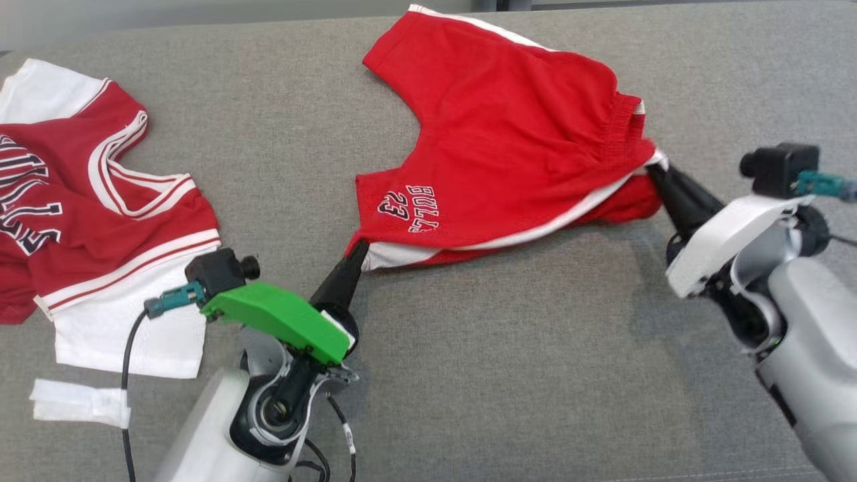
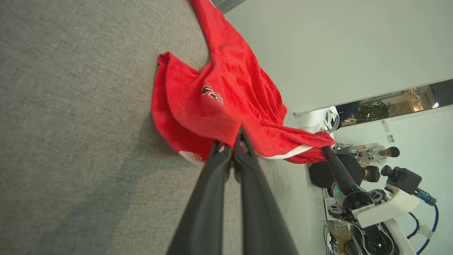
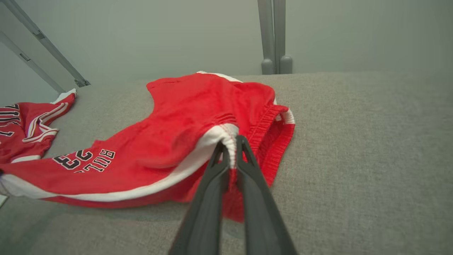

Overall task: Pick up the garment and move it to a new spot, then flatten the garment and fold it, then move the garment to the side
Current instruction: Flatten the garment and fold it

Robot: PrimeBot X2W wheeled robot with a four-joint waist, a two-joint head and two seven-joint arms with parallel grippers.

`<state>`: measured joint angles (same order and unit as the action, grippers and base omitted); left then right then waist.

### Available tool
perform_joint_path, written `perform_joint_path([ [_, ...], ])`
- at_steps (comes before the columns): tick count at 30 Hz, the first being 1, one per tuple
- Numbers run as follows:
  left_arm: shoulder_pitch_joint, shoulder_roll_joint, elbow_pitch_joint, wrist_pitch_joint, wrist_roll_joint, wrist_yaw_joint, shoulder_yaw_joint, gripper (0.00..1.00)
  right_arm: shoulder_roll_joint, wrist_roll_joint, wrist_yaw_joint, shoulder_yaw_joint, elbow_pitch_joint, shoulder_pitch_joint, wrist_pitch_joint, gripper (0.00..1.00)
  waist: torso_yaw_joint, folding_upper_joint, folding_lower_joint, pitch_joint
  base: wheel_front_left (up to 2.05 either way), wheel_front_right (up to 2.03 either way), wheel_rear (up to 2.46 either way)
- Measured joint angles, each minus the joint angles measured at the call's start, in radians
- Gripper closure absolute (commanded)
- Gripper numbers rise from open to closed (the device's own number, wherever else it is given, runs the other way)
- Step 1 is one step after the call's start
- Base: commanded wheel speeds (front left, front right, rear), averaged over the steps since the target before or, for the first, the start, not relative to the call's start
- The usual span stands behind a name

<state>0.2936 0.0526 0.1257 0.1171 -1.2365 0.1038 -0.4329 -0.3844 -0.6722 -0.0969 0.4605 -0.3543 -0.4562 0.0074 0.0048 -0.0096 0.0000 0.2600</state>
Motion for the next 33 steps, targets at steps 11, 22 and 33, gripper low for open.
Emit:
perform_joint_path([
  [11,-0.023,0.056,0.037,-0.03,0.091,-0.124,-0.068,1.0,0.031,0.018,-0.017,0.062,-0.034,0.116,-0.125,1.0,-0.02,0.0,0.0,0.007,0.0,0.0,0.0],
  [22,-0.118,0.127,0.124,-0.058,0.166,-0.158,-0.109,1.0,0.046,0.007,-0.017,0.064,-0.104,0.263,-0.211,1.0,-0.04,0.0,0.0,-0.058,0.0,0.0,0.0],
  [33,-0.171,0.132,0.158,-0.041,0.211,-0.181,-0.199,1.0,0.034,0.041,-0.017,0.093,-0.171,0.322,-0.227,1.0,-0.046,0.0,0.0,-0.119,0.0,0.0,0.0],
])
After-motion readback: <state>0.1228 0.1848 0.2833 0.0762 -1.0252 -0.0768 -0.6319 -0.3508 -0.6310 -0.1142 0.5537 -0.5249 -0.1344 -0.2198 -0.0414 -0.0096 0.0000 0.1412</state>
